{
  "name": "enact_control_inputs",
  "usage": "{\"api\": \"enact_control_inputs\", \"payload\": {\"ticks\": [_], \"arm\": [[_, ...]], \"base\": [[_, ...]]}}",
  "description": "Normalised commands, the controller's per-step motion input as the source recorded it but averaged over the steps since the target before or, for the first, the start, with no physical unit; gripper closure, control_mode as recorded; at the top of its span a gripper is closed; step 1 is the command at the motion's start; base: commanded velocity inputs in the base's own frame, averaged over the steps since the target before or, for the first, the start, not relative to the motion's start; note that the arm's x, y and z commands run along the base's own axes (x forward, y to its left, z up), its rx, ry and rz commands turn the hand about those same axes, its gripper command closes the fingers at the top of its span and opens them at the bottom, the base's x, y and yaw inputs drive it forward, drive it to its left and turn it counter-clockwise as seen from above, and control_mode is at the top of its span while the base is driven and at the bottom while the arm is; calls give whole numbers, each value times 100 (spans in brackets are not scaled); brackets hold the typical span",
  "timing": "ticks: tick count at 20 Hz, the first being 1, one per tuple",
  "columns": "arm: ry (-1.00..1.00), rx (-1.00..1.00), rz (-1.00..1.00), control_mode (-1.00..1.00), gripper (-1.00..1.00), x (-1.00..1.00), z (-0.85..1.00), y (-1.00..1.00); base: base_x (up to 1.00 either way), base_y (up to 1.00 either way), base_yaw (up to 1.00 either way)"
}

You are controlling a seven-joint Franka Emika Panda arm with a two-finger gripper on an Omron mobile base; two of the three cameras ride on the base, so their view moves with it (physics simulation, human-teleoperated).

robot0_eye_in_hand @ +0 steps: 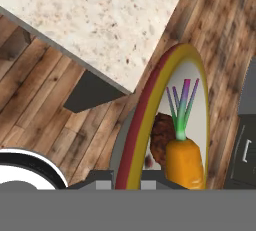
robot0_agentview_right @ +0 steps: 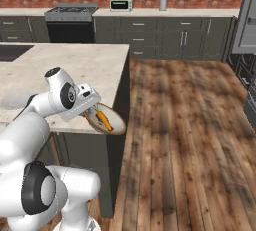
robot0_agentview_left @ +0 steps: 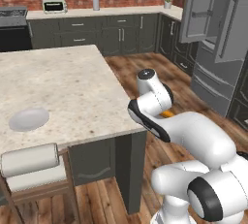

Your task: Pick the chicken drumstick and carrot from their plates and place them in the bowl. Then put the bowl in the fridge.

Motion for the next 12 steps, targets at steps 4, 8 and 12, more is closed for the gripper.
{"api": "enact_control_inputs", "payload": {"ticks": [4,8,12], "arm": [[0,0,0,100,100,0,0,0],[0,0,0,100,100,0,0,0],[0,0,0,100,100,0,0,0]], "base": [[5,-70,0],[11,-70,0],[17,-67,0]]}}
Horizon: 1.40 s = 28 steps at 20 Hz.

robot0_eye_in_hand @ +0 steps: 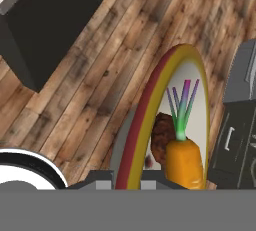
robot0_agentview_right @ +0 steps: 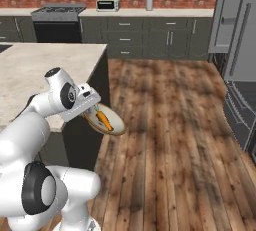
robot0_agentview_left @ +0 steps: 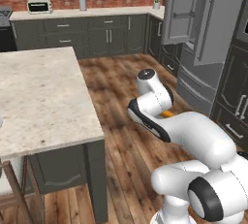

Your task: Pick the chicken drumstick and carrot from their plates and place them in the bowl. Then put the bowl in the fridge.

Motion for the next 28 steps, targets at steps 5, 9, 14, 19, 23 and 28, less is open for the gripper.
{"api": "enact_control_inputs", "payload": {"ticks": [5,9,14,19,23,28], "arm": [[0,0,0,100,100,0,0,0],[0,0,0,100,100,0,0,0],[0,0,0,100,100,0,0,0],[0,0,0,100,100,0,0,0],[0,0,0,100,100,0,0,0],[0,0,0,100,100,0,0,0]], "base": [[31,-59,2],[42,-52,4],[58,-41,7],[73,-27,12],[78,-24,12],[83,-25,10]]}}
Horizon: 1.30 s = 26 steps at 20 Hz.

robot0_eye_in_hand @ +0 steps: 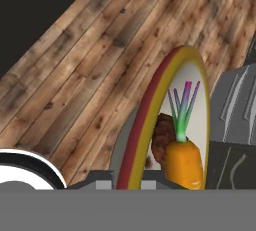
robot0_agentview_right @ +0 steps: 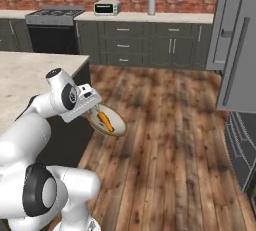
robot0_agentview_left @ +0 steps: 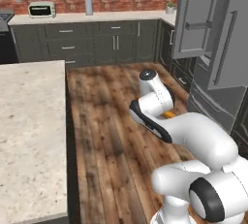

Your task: Pick the chicken drumstick and carrot from their plates and place them in the bowl. Then put the bowl in the fridge.

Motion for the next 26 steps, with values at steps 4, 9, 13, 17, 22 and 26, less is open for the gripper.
{"api": "enact_control_inputs", "payload": {"ticks": [4,9,13,17,22,26], "arm": [[0,0,0,100,100,0,0,0],[0,0,0,100,100,0,0,0],[0,0,0,100,100,0,0,0],[0,0,0,100,100,0,0,0],[0,0,0,100,100,0,0,0],[0,0,0,100,100,0,0,0]], "base": [[86,-25,7],[83,-25,3],[82,-23,0],[75,-21,-6],[72,-20,-12],[71,-15,-20]]}}
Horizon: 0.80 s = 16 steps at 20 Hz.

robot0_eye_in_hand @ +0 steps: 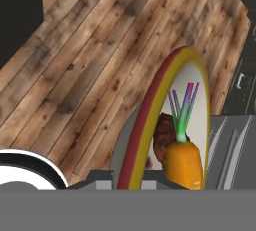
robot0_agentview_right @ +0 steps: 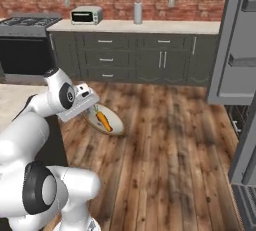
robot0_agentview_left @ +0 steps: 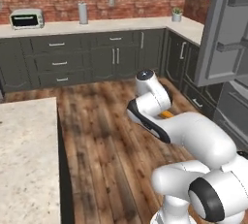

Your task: Pick the chicken drumstick and carrot from their plates and place them in the bowl. Then put the bowl in the fridge.

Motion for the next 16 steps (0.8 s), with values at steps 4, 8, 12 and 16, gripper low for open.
{"api": "enact_control_inputs", "payload": {"ticks": [4,8,12,16], "arm": [[0,0,0,100,100,0,0,0],[0,0,0,100,100,0,0,0],[0,0,0,100,100,0,0,0],[0,0,0,100,100,0,0,0]], "base": [[70,-14,-21],[63,-16,-27],[49,-13,-41],[38,-6,-55]]}}
